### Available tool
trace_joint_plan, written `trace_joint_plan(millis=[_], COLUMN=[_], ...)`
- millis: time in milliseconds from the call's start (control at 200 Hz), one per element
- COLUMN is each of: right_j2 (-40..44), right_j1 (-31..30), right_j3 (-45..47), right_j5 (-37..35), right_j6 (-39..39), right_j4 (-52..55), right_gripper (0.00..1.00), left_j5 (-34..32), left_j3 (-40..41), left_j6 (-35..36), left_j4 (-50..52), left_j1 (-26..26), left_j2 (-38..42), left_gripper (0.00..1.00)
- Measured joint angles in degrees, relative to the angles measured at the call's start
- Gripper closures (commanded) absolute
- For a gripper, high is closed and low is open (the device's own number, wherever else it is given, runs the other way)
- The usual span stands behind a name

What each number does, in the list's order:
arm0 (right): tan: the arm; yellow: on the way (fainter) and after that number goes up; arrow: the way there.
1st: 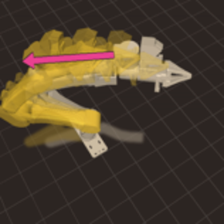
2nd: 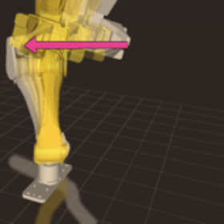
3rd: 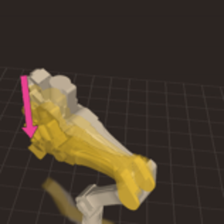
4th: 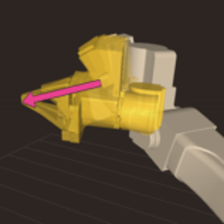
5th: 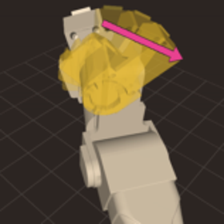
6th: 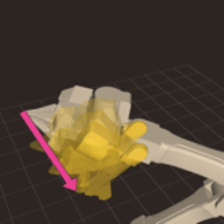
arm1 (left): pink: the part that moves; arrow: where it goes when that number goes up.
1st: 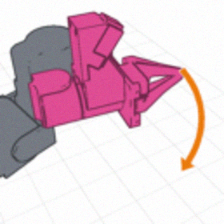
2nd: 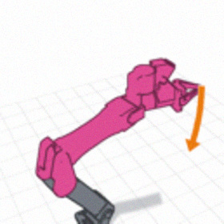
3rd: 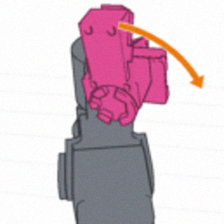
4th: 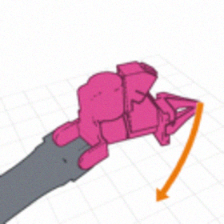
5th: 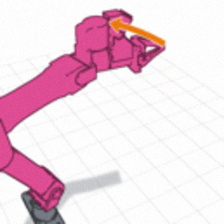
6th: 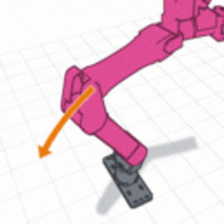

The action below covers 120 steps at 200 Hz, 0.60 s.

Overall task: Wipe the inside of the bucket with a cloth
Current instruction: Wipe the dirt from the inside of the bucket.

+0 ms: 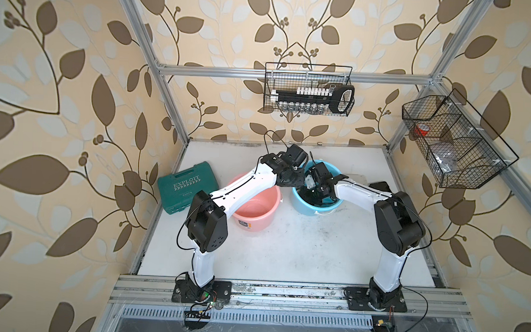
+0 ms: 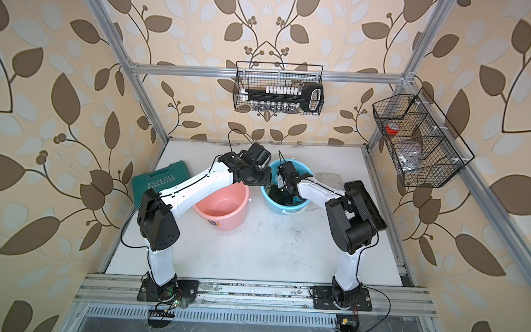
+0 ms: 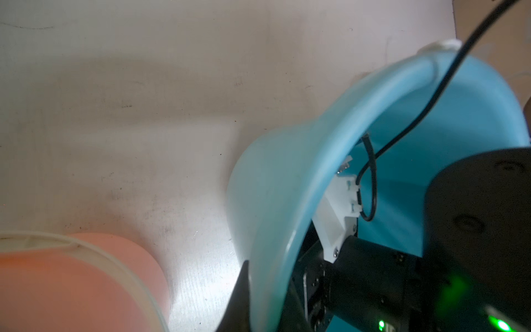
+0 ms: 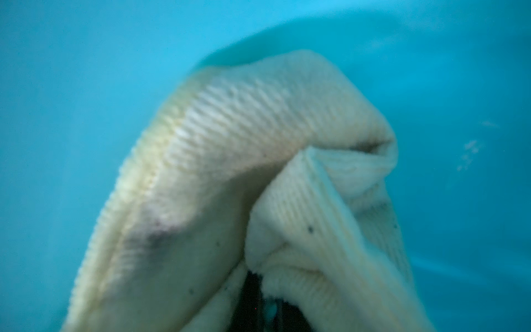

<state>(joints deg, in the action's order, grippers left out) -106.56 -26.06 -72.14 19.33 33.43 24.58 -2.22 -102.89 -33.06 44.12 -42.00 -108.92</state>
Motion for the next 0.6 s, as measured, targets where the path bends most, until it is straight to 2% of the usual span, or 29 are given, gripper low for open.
trace_joint_plan(millis=[280, 600], right_j2=[7.54, 6.43], right_j1=[-0.07, 0.0], right_j3=[2.43, 2.51], right_j5=[-4.39, -2.47], right_j6=[5.97, 7.15], right_j4=[-5.99, -8.02], right_gripper=[1.0, 1.0], left_j5=[-1.86, -3.91], left_j3=[0.66, 1.99], left_j6=[-1.07, -2.12], left_j4=[-1.86, -2.25], left_j1=[-1.18, -1.18], left_j2=[0.11, 0.37], left_gripper=[1.0, 1.0])
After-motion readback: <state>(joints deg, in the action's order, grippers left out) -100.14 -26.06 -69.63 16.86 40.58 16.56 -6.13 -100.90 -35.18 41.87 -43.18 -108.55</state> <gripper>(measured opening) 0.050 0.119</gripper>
